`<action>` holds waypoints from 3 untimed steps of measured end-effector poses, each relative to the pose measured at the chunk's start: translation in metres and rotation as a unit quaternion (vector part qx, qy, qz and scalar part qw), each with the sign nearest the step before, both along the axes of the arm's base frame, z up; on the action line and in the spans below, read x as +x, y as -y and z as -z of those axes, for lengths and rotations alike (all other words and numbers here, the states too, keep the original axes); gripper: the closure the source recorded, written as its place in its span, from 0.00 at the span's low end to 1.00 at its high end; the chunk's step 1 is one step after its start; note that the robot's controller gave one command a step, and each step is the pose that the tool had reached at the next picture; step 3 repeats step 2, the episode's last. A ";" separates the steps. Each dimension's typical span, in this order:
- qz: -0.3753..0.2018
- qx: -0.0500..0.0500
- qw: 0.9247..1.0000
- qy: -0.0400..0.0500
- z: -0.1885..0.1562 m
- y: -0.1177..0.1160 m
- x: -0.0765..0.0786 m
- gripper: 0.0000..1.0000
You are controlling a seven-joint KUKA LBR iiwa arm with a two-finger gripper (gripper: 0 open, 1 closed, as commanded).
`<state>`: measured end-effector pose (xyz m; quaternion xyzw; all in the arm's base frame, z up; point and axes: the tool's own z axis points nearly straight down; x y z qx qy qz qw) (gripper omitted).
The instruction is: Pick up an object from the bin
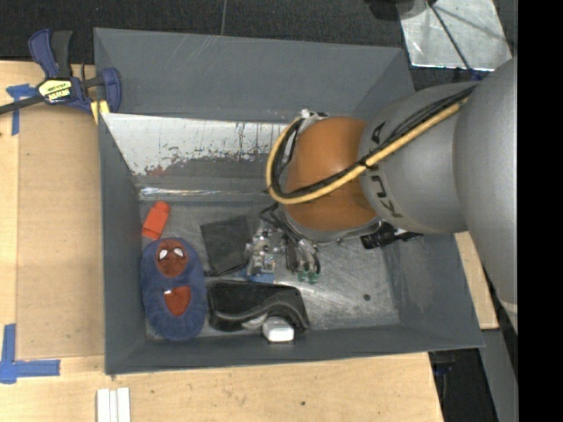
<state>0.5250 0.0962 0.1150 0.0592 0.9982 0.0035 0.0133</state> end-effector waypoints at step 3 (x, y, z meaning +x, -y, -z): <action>0.000 -0.002 1.000 -0.010 -0.038 0.000 0.005 1.00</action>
Offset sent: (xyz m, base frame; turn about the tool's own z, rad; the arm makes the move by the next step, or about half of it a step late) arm 0.0000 -0.0001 0.0017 -0.0001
